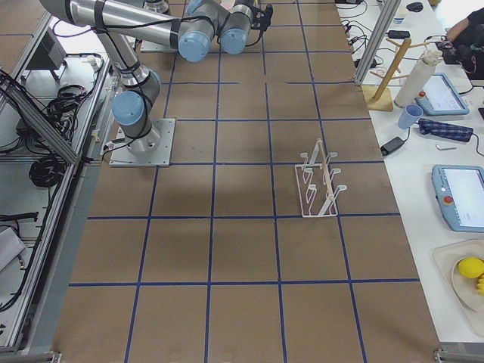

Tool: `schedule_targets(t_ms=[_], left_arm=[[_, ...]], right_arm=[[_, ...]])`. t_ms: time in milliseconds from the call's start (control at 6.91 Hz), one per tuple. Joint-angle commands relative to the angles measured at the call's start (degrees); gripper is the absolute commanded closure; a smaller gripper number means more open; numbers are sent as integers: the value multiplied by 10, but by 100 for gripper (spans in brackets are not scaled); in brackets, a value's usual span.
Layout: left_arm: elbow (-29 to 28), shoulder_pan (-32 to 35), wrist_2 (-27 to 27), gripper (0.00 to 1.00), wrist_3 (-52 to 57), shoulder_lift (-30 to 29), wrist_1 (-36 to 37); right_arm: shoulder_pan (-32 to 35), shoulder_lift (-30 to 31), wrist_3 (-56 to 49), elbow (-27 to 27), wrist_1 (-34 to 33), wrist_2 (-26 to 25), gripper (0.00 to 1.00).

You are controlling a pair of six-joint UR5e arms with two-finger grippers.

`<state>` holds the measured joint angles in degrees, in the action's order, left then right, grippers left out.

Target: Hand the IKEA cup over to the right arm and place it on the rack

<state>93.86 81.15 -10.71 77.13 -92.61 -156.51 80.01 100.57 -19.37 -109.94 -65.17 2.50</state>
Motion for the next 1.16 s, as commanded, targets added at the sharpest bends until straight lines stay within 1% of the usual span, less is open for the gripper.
schedule_targets(t_ms=[0, 434, 579, 724, 868, 1013], left_arm=[[3, 19, 12, 100, 0, 2, 10], [4, 20, 17, 100, -2, 6, 9], [4, 21, 18, 100, -2, 6, 9], [3, 22, 18, 100, -2, 7, 9], [3, 22, 19, 100, -2, 8, 9], [3, 23, 19, 100, -3, 9, 9]], right_arm=[[19, -4, 5, 3, 19, 1, 0], [19, 0, 17, 3, 34, 1, 0], [19, 0, 17, 3, 56, -3, 0], [18, 0, 17, 3, 59, -5, 0], [19, 1, 20, 3, 61, -6, 2], [19, 2, 24, 4, 79, -7, 4]])
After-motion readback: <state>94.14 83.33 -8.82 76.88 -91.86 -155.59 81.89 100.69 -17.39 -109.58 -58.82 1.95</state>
